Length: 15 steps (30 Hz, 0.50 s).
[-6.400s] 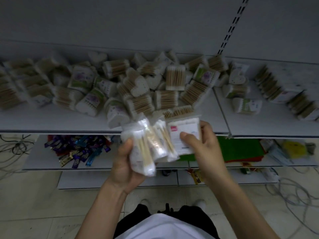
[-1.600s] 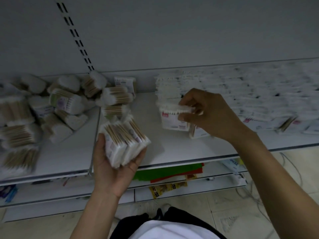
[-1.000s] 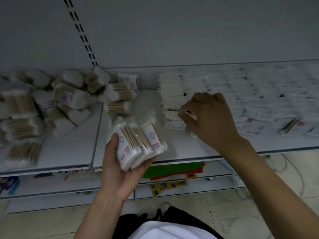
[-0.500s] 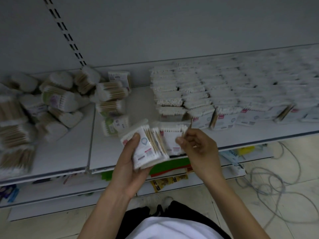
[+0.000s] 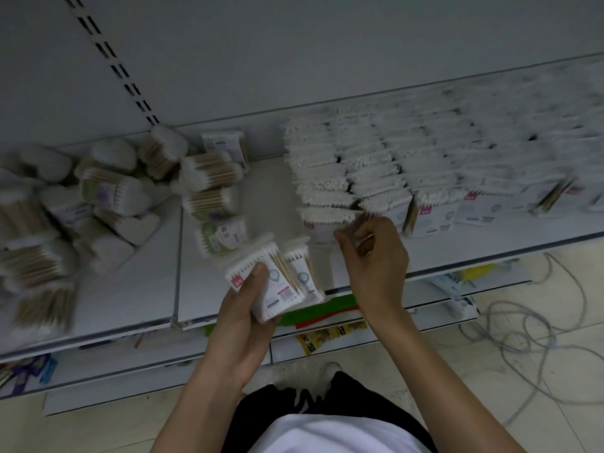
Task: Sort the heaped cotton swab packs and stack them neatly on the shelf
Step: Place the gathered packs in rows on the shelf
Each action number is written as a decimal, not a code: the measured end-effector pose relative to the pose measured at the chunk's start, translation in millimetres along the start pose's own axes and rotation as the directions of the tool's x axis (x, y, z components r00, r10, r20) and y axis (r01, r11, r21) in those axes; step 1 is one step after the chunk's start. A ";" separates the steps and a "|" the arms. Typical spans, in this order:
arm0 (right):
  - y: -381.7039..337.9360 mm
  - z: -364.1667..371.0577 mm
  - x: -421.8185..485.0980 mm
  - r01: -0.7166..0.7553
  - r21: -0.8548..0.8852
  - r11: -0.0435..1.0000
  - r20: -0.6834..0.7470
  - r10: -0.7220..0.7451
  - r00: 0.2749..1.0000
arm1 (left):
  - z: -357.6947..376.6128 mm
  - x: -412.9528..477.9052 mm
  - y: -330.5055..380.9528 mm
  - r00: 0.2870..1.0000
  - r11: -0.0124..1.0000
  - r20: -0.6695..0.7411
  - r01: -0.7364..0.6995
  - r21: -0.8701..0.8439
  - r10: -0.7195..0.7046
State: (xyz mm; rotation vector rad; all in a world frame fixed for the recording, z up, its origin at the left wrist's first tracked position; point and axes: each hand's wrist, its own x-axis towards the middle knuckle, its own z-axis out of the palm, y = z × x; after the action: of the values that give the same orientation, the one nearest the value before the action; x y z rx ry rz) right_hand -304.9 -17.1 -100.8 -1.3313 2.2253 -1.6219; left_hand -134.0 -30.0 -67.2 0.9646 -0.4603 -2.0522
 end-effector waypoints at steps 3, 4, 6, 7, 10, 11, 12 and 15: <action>2.8 3.2 0.6 0.014 -0.024 1.000 0.018 -0.013 1.000 | 0.1 -3.8 -0.9 1.000 1.000 0.028 0.007 0.000 -0.007; 3.8 2.8 0.2 0.009 -0.026 1.000 0.023 -0.008 1.000 | 0.0 -4.6 -1.1 0.999 1.000 0.034 0.005 0.005 -0.005; 5.5 -0.2 -0.7 0.011 -0.030 0.999 0.025 -0.010 1.000 | 0.2 -5.3 -0.7 1.000 1.000 0.031 0.000 0.007 -0.001; 5.1 -2.9 -0.8 0.007 -0.022 1.000 0.027 -0.006 1.000 | 0.9 -5.9 0.4 1.000 1.000 0.022 0.000 0.006 0.000; 2.8 -8.6 -1.8 -0.064 0.003 0.998 0.034 0.064 0.997 | 2.3 -6.6 -0.6 1.000 1.000 0.018 -0.010 0.010 0.010; 2.8 -9.6 -2.7 -0.084 0.004 0.996 0.043 0.083 0.996 | 4.5 -7.8 -0.5 1.000 1.000 0.007 -0.006 0.008 0.006; 2.7 -9.9 -3.5 -0.076 -0.003 0.997 0.051 0.077 0.996 | 4.8 -8.4 -0.4 1.000 1.000 -0.007 -0.003 0.004 0.003; -1.4 -13.4 -2.2 0.183 -0.112 0.977 0.025 -0.181 0.983 | 8.5 -9.1 -0.5 1.000 1.000 -0.003 -0.018 0.007 0.018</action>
State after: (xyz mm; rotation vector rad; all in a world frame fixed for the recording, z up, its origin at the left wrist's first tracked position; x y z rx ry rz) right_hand -309.7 -5.9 -94.8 -1.6145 2.2778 -1.5528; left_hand -137.3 -22.6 -57.7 0.9647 -0.4736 -2.0340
